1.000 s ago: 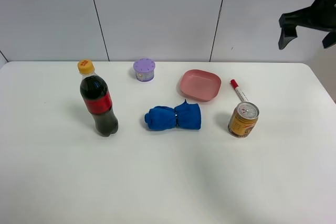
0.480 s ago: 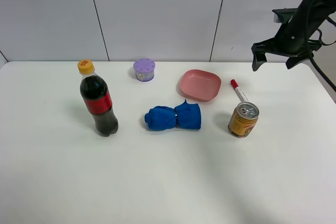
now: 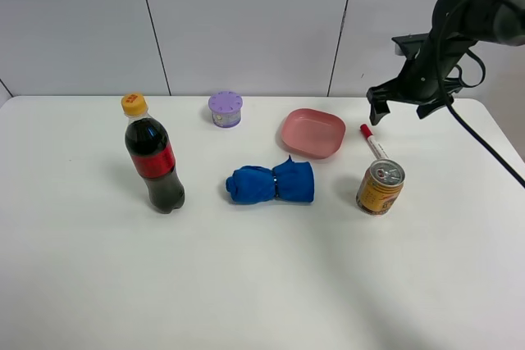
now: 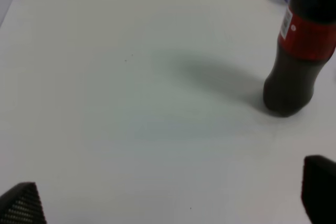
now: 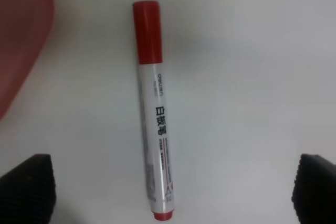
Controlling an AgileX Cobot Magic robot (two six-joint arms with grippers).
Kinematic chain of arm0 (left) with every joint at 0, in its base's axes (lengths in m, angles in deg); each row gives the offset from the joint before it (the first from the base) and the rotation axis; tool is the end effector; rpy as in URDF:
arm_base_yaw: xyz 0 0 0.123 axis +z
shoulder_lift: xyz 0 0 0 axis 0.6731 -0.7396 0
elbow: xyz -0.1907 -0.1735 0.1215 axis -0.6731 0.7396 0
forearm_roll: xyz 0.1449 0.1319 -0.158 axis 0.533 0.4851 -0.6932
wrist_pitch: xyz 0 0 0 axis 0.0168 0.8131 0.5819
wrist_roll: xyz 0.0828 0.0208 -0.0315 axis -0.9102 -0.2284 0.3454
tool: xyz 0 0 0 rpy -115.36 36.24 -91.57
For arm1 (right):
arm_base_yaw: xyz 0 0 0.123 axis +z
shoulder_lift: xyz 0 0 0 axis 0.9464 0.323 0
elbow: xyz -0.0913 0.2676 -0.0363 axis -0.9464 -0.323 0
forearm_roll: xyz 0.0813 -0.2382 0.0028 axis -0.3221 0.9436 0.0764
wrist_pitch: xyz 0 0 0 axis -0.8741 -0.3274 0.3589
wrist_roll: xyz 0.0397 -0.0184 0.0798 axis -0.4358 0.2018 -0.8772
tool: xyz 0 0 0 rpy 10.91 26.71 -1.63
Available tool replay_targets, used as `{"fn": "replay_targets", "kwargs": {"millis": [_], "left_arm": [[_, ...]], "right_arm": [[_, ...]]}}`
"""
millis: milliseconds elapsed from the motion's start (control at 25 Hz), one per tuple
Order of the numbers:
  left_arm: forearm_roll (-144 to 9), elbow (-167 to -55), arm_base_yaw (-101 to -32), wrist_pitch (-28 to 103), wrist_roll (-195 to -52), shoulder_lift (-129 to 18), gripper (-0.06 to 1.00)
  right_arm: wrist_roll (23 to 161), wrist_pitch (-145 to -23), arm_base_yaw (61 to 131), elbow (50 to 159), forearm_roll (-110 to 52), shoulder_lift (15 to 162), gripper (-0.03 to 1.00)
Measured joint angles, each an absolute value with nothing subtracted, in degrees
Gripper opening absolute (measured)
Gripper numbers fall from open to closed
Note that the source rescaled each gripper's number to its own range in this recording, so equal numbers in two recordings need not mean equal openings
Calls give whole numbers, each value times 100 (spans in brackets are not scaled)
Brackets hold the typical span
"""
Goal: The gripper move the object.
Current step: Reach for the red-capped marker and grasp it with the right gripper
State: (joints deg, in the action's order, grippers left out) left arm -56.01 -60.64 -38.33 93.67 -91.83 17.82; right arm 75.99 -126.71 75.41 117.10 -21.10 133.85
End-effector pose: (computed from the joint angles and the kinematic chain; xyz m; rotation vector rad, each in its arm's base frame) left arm -0.0065 -0.0034 0.2806 -0.0231 2.0198 0.0272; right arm 0.4367 0.0326 0.1951 -0.2793 2.8336 -0.0099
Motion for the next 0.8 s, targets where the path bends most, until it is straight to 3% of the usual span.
{"fn": "replay_targets", "kwargs": {"millis": [800], "left_arm": [[-5601, -6064, -3833, 9367, -9183, 1782, 100]], "right_arm": [[7587, -11899, 7541, 11710, -2202, 14552, 89]]}}
